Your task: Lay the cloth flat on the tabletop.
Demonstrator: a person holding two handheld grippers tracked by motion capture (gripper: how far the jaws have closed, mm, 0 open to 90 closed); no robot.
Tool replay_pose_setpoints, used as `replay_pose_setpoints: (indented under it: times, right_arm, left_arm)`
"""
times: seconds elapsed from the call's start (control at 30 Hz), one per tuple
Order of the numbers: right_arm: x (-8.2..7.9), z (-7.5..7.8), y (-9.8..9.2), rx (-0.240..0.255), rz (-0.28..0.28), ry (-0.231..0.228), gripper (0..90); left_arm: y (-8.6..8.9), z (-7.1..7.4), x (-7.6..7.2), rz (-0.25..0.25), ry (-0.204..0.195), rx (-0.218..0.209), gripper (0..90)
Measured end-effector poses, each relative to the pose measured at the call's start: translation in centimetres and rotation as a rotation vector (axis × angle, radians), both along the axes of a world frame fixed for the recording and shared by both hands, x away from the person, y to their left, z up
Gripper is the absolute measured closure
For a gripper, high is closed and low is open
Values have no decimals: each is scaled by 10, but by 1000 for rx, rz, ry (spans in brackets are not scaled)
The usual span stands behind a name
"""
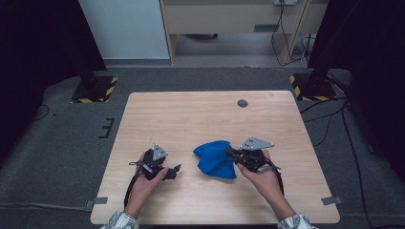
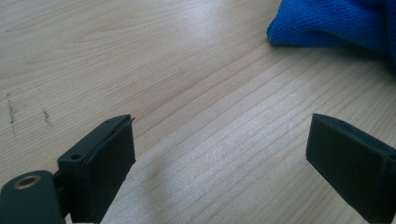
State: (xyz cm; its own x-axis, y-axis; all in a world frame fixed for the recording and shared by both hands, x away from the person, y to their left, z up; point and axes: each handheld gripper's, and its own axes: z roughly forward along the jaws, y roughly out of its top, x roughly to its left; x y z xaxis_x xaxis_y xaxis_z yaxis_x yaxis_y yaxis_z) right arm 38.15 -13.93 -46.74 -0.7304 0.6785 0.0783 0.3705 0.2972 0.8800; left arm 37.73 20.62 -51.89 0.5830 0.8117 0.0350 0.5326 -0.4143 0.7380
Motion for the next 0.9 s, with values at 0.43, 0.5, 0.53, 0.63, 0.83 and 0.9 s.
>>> replay_pose_setpoints:
  times: [0.43, 0.5, 0.53, 0.63, 0.83, 0.9]
  right_arm:
    - [14, -12, 50, -33, 84, 37, 867]
    - [21, -21, 63, -43, 88, 59, 868]
    - [25, -26, 70, -43, 93, 78, 868]
    - [36, -41, 88, -54, 97, 125, 866]
    - [45, -49, 101, -72, 70, 164, 686]
    - [43, -41, 97, -71, 50, 154, 583]
  left_arm:
    - [2, 1, 2, 10, 0, -41, 89]
    - [3, 1, 4, 18, 0, -45, 93]
    - [4, 1, 4, 20, -1, -50, 94]
    - [7, 2, 4, 31, -5, -49, 98]
    - [8, 1, 5, 33, -7, -44, 100]
    - [8, 2, 5, 34, -12, -45, 100]
